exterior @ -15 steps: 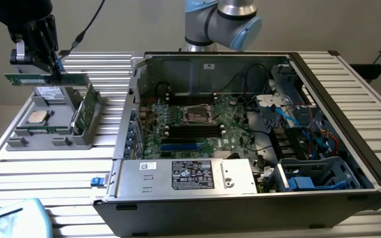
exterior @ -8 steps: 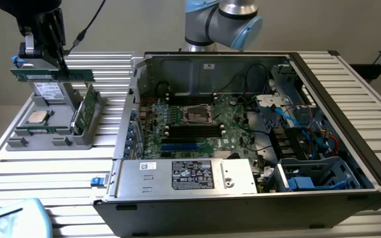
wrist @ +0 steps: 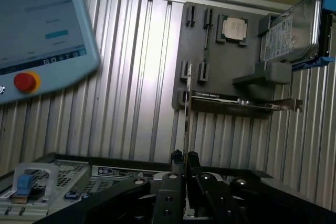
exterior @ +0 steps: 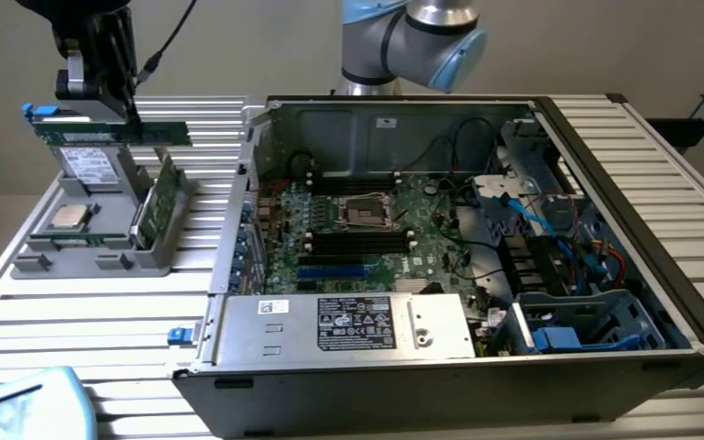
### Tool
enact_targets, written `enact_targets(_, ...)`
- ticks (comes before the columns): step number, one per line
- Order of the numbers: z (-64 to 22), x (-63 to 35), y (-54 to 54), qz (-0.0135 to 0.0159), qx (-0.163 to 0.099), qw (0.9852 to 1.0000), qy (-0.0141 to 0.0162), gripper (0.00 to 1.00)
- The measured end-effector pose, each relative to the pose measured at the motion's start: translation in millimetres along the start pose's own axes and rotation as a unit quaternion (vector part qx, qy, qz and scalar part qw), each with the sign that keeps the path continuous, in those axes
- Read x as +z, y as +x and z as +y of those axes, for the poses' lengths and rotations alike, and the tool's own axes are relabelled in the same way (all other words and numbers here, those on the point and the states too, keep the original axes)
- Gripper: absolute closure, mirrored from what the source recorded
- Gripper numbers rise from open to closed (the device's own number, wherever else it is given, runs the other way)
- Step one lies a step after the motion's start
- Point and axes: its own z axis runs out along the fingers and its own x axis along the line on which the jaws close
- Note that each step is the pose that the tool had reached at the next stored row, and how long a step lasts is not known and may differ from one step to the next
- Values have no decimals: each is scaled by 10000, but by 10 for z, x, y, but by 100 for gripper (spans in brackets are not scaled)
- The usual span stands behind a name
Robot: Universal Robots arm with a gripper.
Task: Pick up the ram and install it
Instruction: 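Pick up the ram and move it above insertion slot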
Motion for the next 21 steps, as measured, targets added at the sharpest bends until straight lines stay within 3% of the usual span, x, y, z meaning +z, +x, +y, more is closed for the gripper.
enact_targets(7, -178, -84, 34, 4, -50, 10000, -7, 86)
enact_targets(11, -282, -155, 61, -11, -70, 10000, -7, 86)
enact_targets(21, -687, -247, 178, -16, -71, 10000, -6, 86)
